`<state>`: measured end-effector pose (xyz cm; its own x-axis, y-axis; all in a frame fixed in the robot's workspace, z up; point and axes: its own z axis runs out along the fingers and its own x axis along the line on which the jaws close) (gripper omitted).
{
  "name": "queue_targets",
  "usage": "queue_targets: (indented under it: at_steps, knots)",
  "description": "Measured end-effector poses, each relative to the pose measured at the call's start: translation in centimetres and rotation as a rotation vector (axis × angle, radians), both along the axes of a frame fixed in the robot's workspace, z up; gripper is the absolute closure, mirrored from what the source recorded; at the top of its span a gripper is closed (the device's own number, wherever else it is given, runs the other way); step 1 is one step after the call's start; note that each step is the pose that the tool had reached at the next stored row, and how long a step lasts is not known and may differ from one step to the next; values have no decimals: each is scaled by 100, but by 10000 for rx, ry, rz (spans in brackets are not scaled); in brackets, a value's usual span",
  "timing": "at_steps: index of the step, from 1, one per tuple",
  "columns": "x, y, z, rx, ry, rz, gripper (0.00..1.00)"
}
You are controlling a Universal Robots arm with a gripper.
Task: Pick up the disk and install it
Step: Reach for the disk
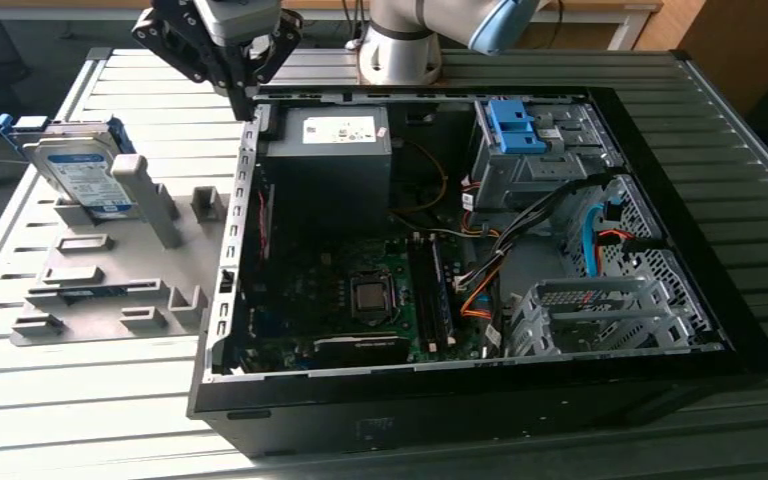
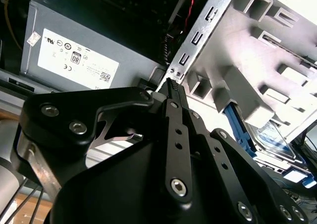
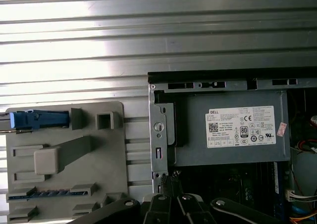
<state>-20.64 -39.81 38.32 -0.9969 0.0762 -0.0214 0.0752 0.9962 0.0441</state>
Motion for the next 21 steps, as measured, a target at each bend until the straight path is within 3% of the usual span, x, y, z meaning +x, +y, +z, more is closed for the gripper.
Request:
queue_targets:
  at_steps: [21]
  knots:
    - [-56, 0, -26, 0, 23, 0, 89]
